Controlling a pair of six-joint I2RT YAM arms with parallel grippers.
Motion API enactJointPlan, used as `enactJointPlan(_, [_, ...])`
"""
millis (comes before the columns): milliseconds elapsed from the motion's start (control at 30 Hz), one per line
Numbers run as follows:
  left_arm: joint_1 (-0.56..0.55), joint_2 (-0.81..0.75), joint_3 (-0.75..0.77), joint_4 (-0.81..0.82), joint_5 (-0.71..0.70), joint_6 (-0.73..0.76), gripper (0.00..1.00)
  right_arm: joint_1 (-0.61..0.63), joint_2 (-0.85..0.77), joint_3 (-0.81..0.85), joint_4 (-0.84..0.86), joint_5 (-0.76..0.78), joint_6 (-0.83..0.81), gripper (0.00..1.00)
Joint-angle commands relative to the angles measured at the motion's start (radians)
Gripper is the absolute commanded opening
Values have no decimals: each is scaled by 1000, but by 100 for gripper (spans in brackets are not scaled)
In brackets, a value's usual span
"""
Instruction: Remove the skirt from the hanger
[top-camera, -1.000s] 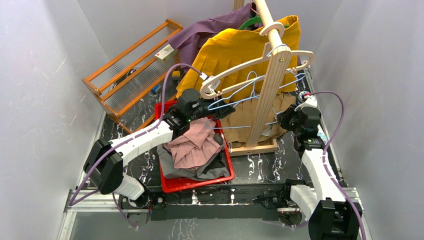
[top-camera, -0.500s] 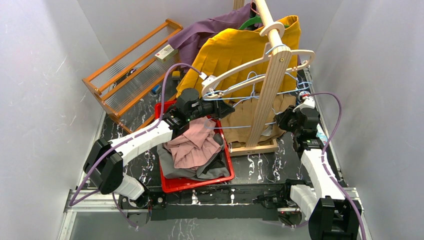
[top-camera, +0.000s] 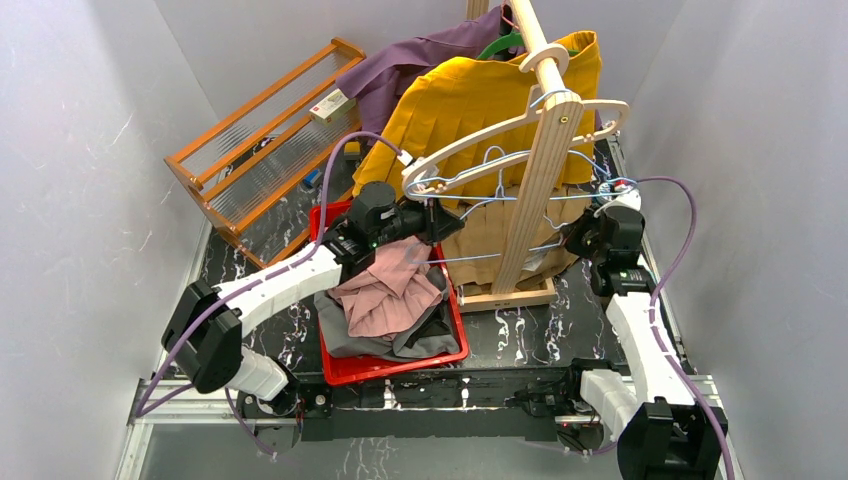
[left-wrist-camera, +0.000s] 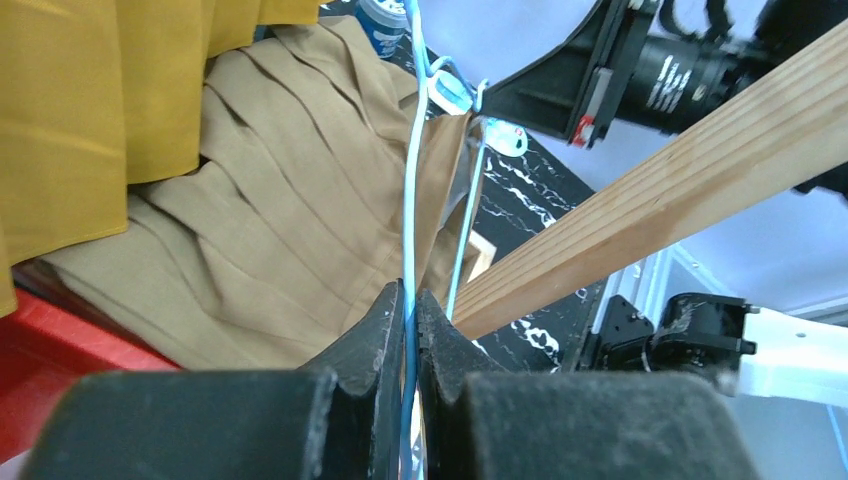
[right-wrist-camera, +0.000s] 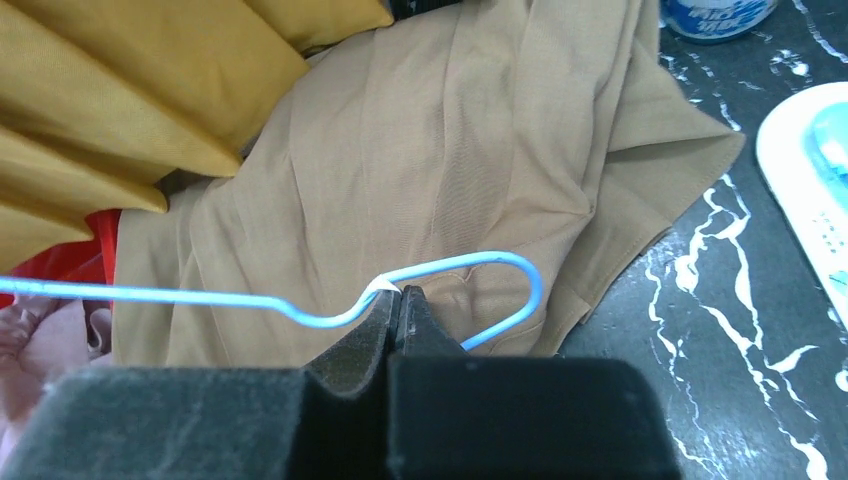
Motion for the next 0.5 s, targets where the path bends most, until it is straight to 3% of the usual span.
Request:
enactJointPlan(0, [16, -97, -47, 16, -51, 52, 0, -6, 35, 109, -77, 153, 26, 0])
enactJointPlan(100, [16, -134, -78, 38, -73, 40, 0, -7, 72, 133, -97, 183, 25, 0])
enactJointPlan(200, [16, -153, -94, 42, -80, 31, 0, -7, 92, 144, -97, 165, 20, 10])
enactJointPlan(367, [18, -182, -109, 27, -91, 31, 0, -9, 103, 151, -103, 199, 28, 3])
enactJointPlan(467, [18, -208, -127, 34, -111, 24, 0, -12, 103, 154, -107, 203, 30, 5])
